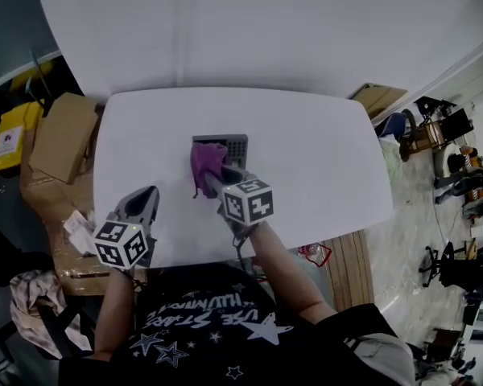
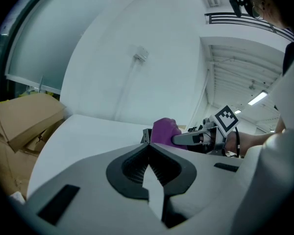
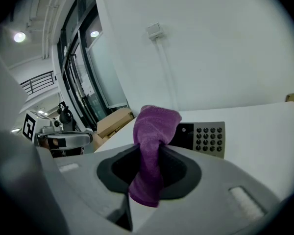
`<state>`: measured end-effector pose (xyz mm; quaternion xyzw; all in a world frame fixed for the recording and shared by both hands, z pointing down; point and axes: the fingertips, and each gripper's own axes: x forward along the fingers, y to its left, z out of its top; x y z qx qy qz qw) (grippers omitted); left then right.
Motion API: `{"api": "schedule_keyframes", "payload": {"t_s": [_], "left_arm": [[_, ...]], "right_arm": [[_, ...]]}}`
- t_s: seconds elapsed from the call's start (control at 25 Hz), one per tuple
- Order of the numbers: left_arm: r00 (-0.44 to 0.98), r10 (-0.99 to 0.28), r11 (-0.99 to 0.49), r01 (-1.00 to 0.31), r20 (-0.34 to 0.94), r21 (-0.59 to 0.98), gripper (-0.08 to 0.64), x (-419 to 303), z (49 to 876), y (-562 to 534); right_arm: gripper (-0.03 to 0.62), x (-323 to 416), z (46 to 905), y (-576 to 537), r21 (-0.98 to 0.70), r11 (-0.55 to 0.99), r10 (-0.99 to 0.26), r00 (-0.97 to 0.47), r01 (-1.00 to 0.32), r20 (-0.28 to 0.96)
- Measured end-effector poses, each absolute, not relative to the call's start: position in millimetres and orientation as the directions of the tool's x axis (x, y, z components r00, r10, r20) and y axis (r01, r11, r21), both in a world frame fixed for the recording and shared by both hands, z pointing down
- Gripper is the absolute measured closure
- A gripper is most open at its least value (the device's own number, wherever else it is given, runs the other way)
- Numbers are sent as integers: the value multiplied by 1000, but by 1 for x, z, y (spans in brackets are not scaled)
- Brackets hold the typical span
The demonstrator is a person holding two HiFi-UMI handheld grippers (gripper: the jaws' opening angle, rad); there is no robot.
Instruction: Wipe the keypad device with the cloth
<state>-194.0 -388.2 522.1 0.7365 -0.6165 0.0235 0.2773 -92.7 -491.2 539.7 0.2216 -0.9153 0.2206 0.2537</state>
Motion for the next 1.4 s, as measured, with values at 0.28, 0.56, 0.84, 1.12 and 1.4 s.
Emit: {"api": "schedule_keyframes", "payload": {"t_s": [0.28,0.56,0.84,1.12,1.4], "left_arm": [[194,-895,-32,-926,402,375,551,-193,530,-399],[183,-891,-13,-925,416,380,551,-183,536,-413],[186,-888,-15,-926,420,378,551,-170,541,-423],[202,-885,-30,-924,420,382,552,-161,541,-432],[235,-875,-60,-921,424,386,551,-152,546,-442]], "right_arm": [[494,-99,561,-507,-312,817,-240,-778,-485,581],[494,-95,572,-522,-321,822,-214,-778,-471,591],[494,-80,580,-533,-326,813,-219,-773,-482,596],[494,-57,580,-547,-324,791,-253,-759,-519,600],[494,-33,584,-563,-315,761,-298,-737,-567,607]]}}
